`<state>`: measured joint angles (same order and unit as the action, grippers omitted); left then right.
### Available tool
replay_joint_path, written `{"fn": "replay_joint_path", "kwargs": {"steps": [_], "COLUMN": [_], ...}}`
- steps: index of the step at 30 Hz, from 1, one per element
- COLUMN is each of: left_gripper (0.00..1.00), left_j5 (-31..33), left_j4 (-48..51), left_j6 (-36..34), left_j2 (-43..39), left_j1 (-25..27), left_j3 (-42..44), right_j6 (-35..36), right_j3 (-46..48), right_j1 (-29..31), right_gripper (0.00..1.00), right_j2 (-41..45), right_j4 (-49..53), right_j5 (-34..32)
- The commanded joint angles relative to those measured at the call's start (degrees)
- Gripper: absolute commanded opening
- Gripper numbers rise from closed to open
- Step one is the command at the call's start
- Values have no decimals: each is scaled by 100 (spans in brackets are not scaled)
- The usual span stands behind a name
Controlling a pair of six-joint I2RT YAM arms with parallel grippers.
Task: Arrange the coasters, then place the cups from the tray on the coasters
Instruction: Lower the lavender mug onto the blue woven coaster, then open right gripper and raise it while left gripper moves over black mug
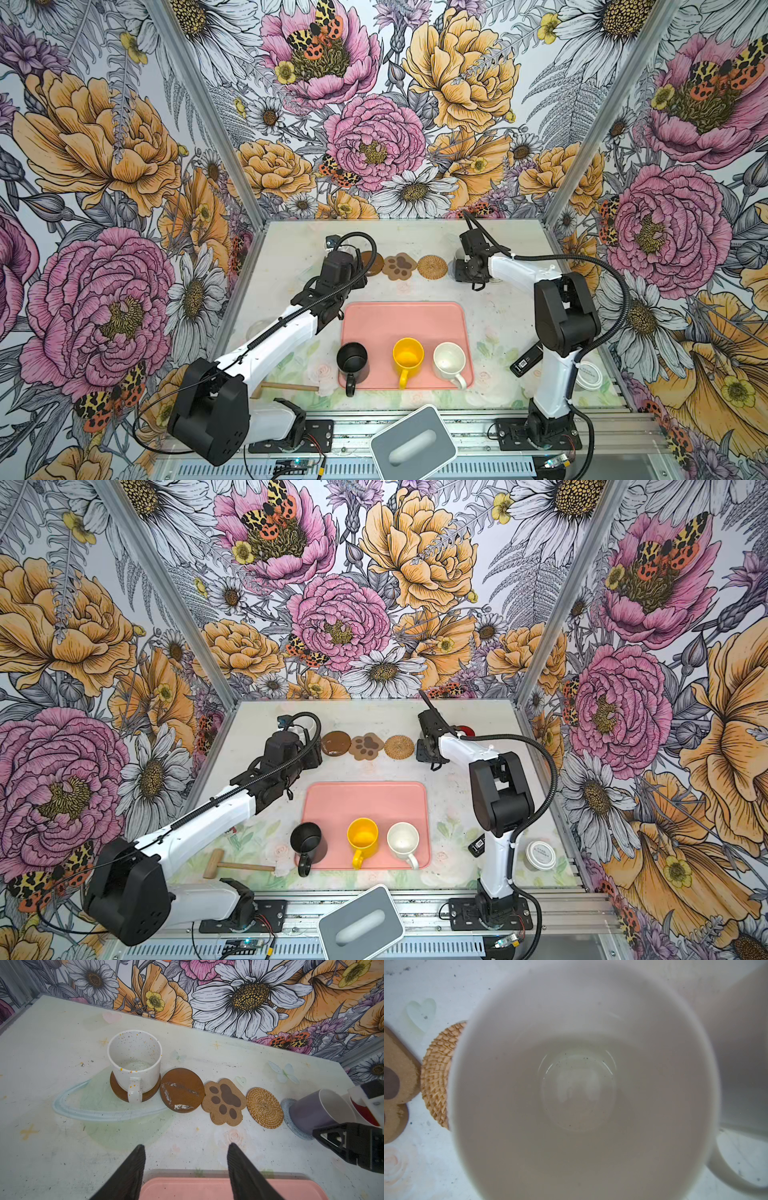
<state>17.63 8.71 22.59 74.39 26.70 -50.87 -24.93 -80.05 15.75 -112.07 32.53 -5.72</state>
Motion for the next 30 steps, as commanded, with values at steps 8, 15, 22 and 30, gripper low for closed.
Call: {"fn": "replay_joint_path", "kwargs": {"steps": [8,15,22,30], "left_gripper": [65,65,65,65], "left_j5": [153,110,-115,276], "left_j4": [13,119,571,2073], "left_j6": [61,62,61,94], "left_j2": [-240,-400,-549,-993], "left_j1": [-59,-42,39,776], "left_j3": [-67,-28,-203,-513], "right_j6": [-159,-409,-939,-1542], "right_j3": [341,728,1106,1780], "right_j1": [-12,128,643,988], "right_gripper": [60,61,63,65], "right_j2": [747,1754,3051,3776], "right_j4": [-151,-159,-449,-1601], "right_j5": [-86,-268,-729,-395]}}
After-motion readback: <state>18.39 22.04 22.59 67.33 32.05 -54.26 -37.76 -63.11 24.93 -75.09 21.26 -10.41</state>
